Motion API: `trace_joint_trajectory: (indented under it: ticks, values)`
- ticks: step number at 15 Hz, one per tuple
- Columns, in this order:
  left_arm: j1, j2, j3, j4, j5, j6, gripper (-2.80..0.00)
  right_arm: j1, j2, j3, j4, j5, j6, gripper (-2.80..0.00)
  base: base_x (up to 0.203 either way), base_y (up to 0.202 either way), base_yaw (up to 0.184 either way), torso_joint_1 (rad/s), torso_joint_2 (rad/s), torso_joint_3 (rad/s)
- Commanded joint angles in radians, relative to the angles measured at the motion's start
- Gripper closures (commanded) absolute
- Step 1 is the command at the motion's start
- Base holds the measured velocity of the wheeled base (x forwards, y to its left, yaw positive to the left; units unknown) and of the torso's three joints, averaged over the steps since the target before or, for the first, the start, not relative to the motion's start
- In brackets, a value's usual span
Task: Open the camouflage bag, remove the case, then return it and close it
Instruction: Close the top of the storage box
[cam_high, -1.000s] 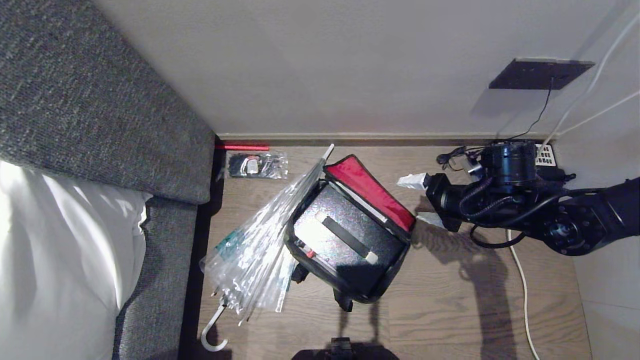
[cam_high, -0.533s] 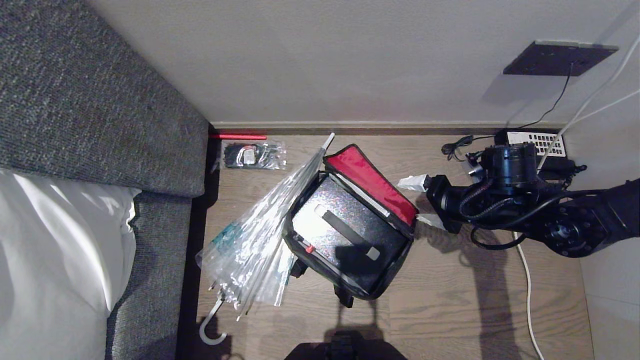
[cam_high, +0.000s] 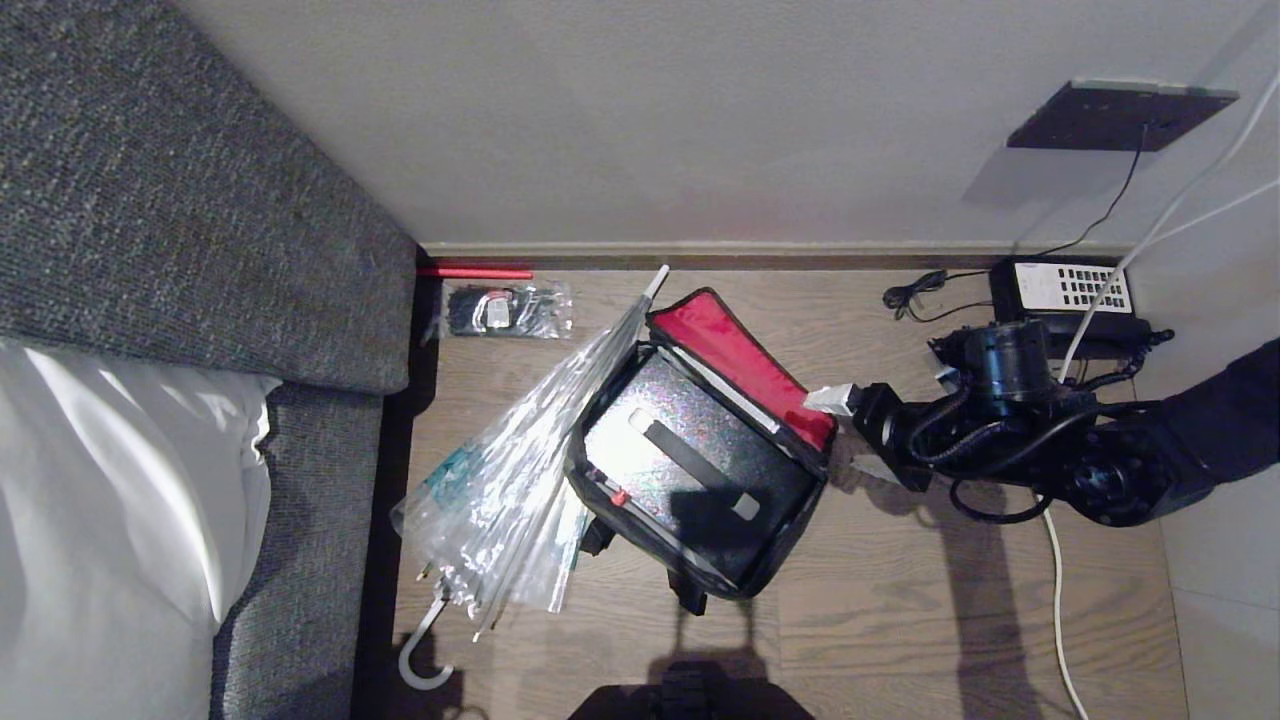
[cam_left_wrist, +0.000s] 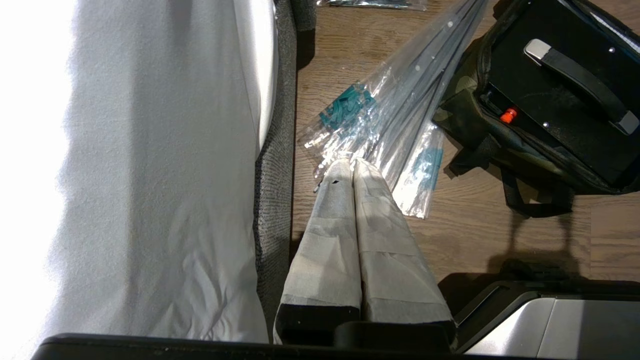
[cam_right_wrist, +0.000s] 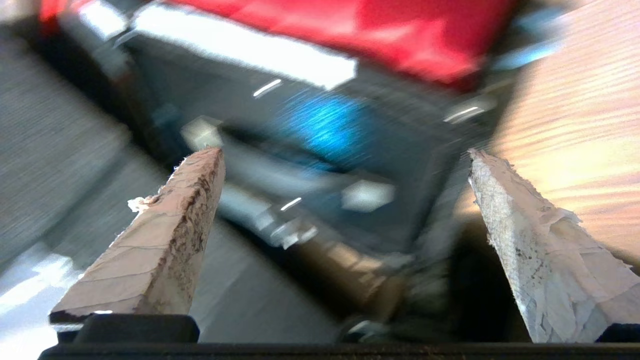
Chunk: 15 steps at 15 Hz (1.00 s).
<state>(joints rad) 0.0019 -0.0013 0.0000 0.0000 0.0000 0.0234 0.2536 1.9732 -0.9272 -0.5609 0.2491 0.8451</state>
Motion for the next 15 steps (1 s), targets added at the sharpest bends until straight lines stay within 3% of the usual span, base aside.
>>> trace_joint_trajectory:
  ticks: [1,5,9,11,15]
  values:
    - [0.001,0.000,0.000,0.000,0.000,0.000,0.00,-0.026,0.079,-0.004,-0.006,-0.016,-0.014,-2.80,0.000,0.000,0.000,0.000,0.00,0.000]
    - [0.001,0.000,0.000,0.000,0.000,0.000,0.00,-0.016,0.177,-0.022,0.002,-0.189,-0.049,-2.80,0.000,0.000,0.000,0.000,0.00,0.000]
    - [0.001,0.000,0.000,0.000,0.000,0.000,0.00,0.009,0.289,-0.273,0.217,-0.403,-0.030,-2.80,0.000,0.000,0.000,0.000,0.00,0.000]
    - [0.001,0.000,0.000,0.000,0.000,0.000,0.00,0.039,0.332,-0.382,0.345,-0.465,0.011,-2.80,0.000,0.000,0.000,0.000,0.00,0.000]
    - [0.001,0.000,0.000,0.000,0.000,0.000,0.00,0.058,0.377,-0.465,0.378,-0.481,0.081,-2.80,0.000,0.000,0.000,0.000,0.00,0.000]
